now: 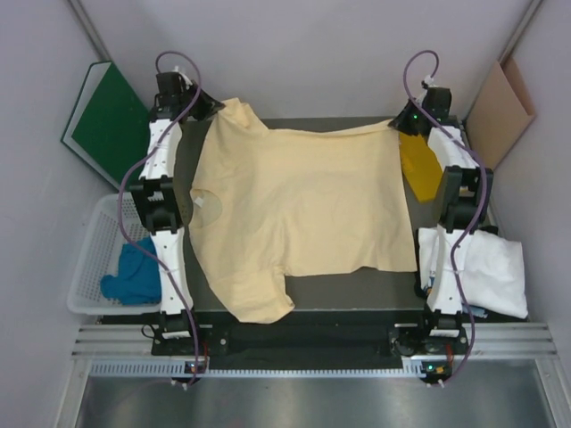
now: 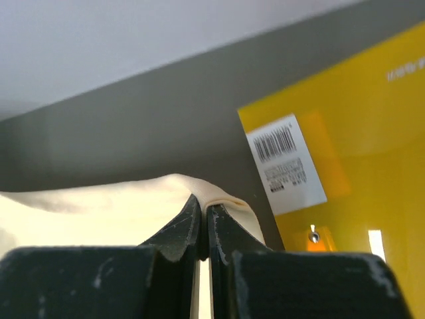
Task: Fold and stack the t-shirts
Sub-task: Flatten the tshirt out, then fold the tshirt
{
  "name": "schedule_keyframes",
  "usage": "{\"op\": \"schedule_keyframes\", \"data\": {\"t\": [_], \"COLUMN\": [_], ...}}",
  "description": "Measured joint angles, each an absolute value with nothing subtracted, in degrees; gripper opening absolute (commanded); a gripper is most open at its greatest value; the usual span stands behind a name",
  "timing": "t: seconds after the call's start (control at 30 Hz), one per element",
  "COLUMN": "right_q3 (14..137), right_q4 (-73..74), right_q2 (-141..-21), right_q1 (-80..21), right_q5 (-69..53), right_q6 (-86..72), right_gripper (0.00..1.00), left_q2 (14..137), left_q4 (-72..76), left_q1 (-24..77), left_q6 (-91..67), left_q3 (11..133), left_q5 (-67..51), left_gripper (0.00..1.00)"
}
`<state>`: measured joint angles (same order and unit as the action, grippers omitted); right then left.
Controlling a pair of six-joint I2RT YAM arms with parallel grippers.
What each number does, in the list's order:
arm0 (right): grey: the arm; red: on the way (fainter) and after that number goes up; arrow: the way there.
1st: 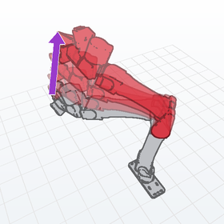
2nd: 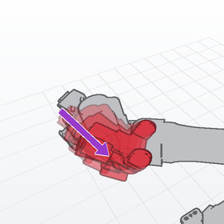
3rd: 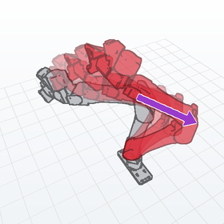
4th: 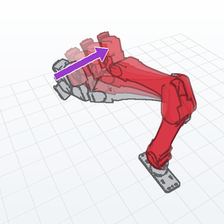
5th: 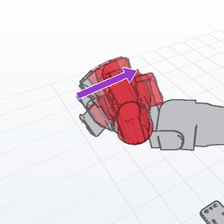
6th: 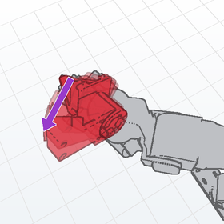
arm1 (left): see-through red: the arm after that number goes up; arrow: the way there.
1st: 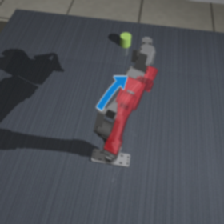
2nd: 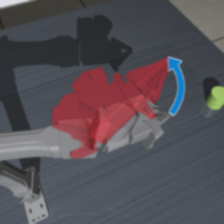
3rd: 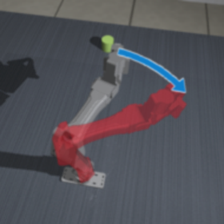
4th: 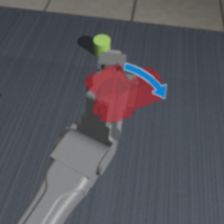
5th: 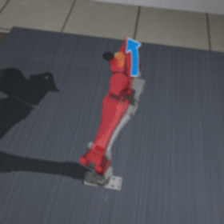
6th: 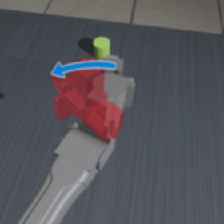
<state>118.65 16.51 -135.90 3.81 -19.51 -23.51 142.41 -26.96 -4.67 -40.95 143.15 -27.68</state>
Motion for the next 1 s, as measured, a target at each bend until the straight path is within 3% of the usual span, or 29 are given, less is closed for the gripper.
{"op": "schedule_keyframes", "data": {"t": [0.27,0.63,1.0], "right_q3": [120.1,106.2,97.8], "right_q4": [17.1,17.8,26.2], "right_q2": [-132.1,-124.4,-122.9], "right_q1": [4.0,4.4,4.4], "right_q5": [-22.4,-25.8,-28.1], "right_q6": [-23.7,-24.6,-23.2], "right_gripper": [0.0,0.0,0.0], "left_q2": [136.8,121.0,114.5], "left_q4": [-27.0,-31.0,-36.8], "left_q1": [-4.3,-2.3,-2.3], "left_q6": [-41.5,-38.4,-36.4], "left_q3": [140.0,119.5,107.2], "left_q5": [-29.1,-26.9,-23.0], "left_gripper": [0.0,0.0,0.0]}}
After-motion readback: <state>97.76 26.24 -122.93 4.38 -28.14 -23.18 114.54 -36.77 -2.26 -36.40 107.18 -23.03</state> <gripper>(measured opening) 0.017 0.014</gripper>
